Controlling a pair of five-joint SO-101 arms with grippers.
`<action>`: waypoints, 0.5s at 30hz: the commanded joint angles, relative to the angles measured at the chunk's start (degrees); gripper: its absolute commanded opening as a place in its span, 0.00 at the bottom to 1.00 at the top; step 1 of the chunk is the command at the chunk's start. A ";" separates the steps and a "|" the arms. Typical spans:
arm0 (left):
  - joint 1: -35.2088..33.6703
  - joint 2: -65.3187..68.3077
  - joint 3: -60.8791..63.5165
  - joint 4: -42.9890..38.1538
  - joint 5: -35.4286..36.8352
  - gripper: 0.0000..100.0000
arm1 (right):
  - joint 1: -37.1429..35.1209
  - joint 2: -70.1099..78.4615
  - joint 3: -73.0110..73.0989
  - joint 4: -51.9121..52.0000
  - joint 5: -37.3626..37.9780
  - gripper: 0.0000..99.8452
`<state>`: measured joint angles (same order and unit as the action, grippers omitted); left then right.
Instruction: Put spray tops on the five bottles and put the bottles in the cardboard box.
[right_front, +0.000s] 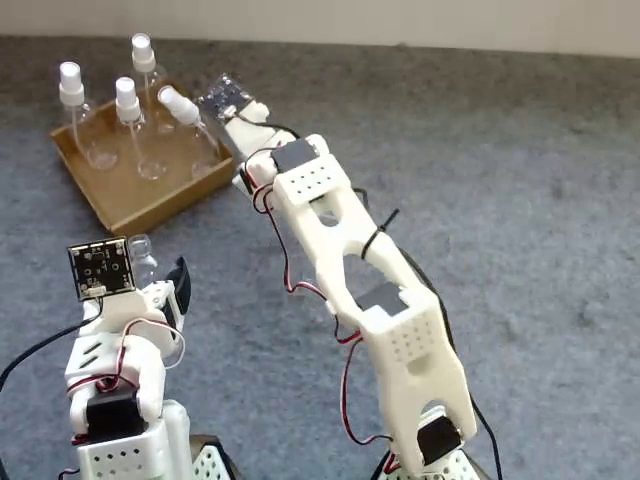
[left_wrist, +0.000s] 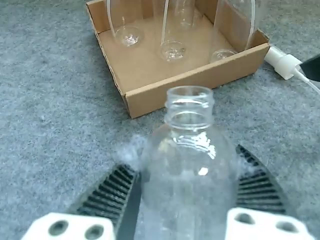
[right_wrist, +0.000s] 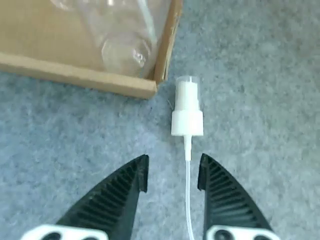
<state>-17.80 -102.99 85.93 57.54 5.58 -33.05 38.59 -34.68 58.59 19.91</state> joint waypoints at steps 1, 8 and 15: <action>-0.31 -0.66 -0.31 -1.85 0.62 0.14 | -0.57 4.35 -10.68 -1.63 0.70 0.16; -0.31 -0.66 -0.22 -1.76 0.62 0.14 | -0.48 16.92 -24.40 -1.63 0.70 0.16; -0.31 -0.66 0.57 -2.02 0.53 0.14 | -0.13 26.95 -36.79 -1.10 0.70 0.15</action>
<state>-17.80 -102.99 86.73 57.10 5.58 -33.05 64.00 -62.90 58.33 19.91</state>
